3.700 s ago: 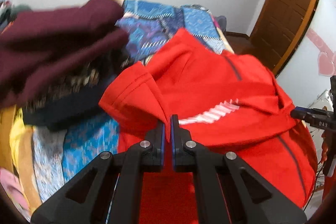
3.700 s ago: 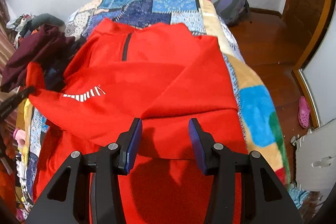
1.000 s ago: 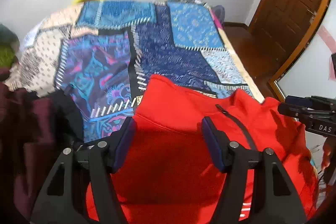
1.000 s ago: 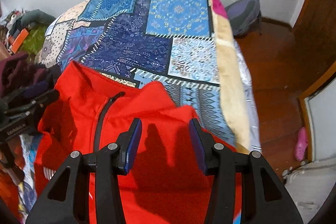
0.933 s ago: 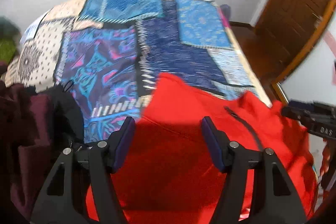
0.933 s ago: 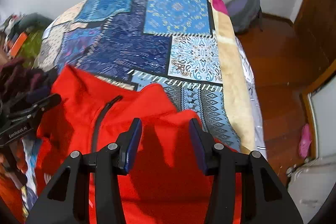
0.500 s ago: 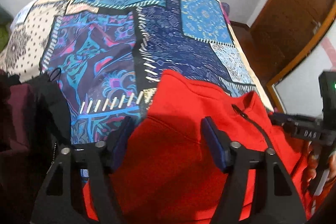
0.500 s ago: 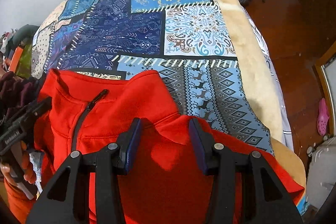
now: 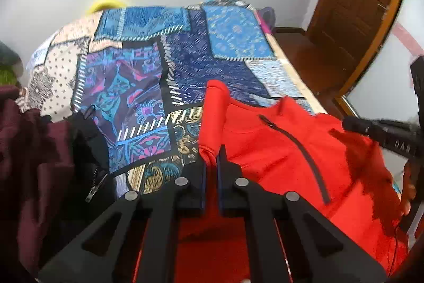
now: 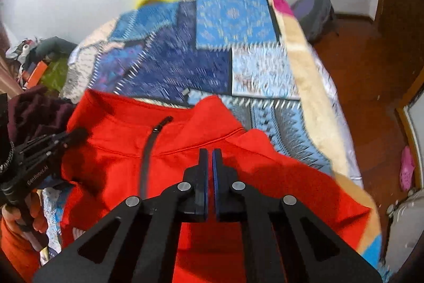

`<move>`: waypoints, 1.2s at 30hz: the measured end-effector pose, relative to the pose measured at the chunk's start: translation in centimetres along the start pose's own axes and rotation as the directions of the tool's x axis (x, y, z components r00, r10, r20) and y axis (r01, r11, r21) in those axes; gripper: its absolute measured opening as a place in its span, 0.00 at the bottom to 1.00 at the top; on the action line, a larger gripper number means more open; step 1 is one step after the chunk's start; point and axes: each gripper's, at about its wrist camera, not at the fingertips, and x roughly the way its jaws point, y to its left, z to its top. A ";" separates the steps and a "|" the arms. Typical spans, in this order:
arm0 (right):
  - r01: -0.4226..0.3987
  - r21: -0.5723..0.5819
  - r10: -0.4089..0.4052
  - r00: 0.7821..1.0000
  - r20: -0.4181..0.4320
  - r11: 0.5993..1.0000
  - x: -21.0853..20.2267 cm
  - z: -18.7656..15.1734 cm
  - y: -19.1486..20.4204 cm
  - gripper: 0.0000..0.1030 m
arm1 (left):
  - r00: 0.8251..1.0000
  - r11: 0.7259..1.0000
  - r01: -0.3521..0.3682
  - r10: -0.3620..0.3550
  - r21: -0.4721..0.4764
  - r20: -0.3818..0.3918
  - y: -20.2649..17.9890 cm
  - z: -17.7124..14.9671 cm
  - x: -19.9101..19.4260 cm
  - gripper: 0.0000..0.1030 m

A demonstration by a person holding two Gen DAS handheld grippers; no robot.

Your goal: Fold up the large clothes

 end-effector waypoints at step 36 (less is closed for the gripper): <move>-0.094 -0.012 0.092 0.991 -0.099 0.996 2.1 2.3 4.6 0.66 | 0.994 0.994 0.104 -0.104 -0.008 0.039 1.0 -7.8 -5.2 0.04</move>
